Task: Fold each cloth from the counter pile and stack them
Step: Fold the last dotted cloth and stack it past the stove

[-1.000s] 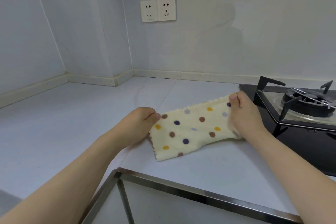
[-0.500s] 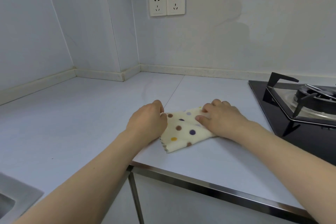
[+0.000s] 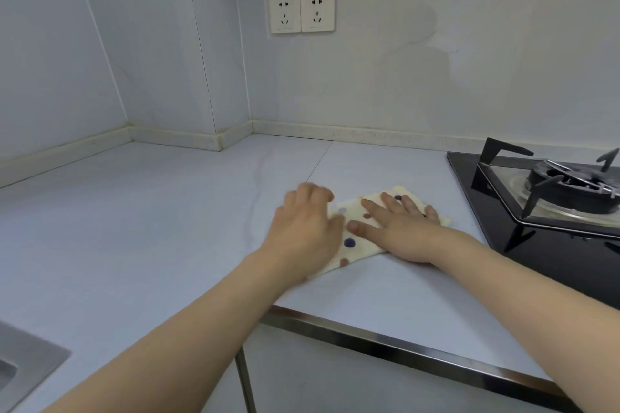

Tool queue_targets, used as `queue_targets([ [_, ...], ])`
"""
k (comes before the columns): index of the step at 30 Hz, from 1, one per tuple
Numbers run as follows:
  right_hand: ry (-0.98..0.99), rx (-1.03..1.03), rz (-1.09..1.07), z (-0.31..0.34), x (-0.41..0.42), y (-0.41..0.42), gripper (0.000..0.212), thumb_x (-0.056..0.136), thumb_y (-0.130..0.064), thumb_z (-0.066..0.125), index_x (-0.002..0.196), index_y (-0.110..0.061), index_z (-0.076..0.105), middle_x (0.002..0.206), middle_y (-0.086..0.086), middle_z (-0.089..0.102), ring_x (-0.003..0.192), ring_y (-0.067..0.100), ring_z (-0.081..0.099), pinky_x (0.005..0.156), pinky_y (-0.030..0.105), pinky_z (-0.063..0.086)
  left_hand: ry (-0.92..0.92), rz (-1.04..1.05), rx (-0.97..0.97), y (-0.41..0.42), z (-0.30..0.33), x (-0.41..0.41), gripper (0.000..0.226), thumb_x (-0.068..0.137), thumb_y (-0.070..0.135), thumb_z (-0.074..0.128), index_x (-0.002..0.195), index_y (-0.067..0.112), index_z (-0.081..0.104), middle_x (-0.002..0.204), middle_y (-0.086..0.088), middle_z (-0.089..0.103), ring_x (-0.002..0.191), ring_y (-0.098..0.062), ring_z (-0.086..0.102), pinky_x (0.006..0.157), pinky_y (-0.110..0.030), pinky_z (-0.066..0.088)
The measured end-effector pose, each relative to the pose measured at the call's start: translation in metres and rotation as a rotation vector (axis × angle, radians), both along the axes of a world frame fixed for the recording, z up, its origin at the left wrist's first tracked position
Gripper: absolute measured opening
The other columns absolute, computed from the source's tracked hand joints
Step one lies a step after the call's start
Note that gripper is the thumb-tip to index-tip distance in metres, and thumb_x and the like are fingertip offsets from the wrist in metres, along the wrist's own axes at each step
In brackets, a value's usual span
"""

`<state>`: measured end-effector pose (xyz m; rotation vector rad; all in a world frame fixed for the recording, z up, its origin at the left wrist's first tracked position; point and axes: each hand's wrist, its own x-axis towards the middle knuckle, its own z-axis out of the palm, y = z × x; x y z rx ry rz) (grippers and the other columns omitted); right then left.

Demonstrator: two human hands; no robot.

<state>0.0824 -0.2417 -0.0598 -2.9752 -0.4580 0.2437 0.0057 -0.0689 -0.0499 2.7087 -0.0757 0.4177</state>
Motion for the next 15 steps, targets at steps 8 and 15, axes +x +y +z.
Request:
queue_targets([
  [8, 0.04, 0.007, -0.035, 0.004, 0.016, -0.013, 0.053, 0.096, -0.061, 0.008, 0.147, -0.052, 0.0, 0.16, -0.011, -0.011, 0.147, 0.022, -0.014, 0.116, 0.052, -0.008, 0.501, -0.089, 0.271, 0.004, -0.006, -0.004, 0.082, 0.095, 0.066, 0.02, 0.155, 0.019, -0.01, 0.162, 0.003, -0.016, 0.148, -0.016, -0.019, 0.12, -0.038, -0.009],
  [15, 0.021, -0.039, 0.005, 0.003, 0.026, -0.026, 0.06, 0.095, -0.064, 0.01, 0.15, -0.043, -0.004, 0.16, -0.01, -0.011, 0.147, 0.019, -0.011, 0.118, 0.047, -0.005, 0.35, -0.057, 0.184, 0.002, -0.008, -0.001, 0.065, 0.098, 0.058, 0.016, 0.15, 0.02, 0.024, 0.158, -0.005, 0.019, 0.145, -0.027, 0.015, 0.117, -0.042, 0.014],
])
